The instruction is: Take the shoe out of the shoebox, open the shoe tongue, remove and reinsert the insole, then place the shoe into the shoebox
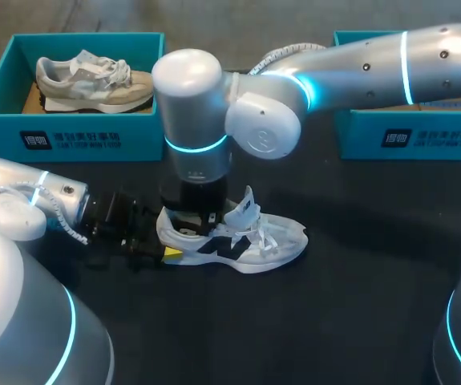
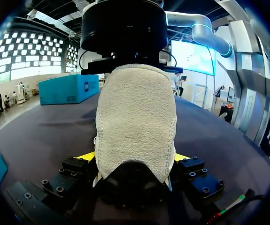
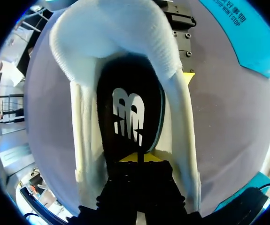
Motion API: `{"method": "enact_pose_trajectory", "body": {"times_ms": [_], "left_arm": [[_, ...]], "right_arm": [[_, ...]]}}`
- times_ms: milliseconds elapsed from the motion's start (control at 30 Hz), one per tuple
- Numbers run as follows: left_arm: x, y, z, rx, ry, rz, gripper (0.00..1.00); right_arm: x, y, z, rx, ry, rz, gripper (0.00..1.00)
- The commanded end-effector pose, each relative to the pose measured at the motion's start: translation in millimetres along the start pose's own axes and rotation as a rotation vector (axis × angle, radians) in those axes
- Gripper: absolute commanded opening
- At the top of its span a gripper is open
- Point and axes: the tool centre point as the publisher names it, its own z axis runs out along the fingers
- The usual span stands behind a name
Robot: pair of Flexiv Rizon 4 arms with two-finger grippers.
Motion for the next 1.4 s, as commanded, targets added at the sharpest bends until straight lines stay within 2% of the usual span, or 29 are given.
{"method": "enact_pose_trajectory", "body": {"times_ms": [33, 500, 667, 800, 1000, 1400], "left_arm": [[-1.6, 2.5, 1.7, -0.001, -0.003, -0.001, 0.00], [-1.6, 2.5, 1.7, -0.001, -0.003, -0.001, 0.00], [-1.6, 2.5, 1.7, -0.001, -0.003, -0.001, 0.00], [-1.6, 2.5, 1.7, -0.001, -0.003, -0.001, 0.00], [-1.6, 2.5, 1.7, -0.001, -0.003, -0.001, 0.00], [-1.6, 2.5, 1.7, -0.001, -0.003, -0.001, 0.00]], "right_arm": [[9.0, -14.3, -14.3, -0.002, -0.034, 0.006, 0.00], [4.5, -37.0, -56.1, -0.046, -0.150, 0.070, 0.00], [2.4, -47.4, -62.6, -0.046, -0.170, 0.101, 0.00], [-0.7, -51.5, -69.5, -0.106, -0.196, 0.136, 0.00], [-7.4, -37.5, -85.0, -0.176, -0.230, 0.120, 0.00], [-17.0, 2.8, -101.7, -0.284, -0.204, 0.070, 0.00]]}}
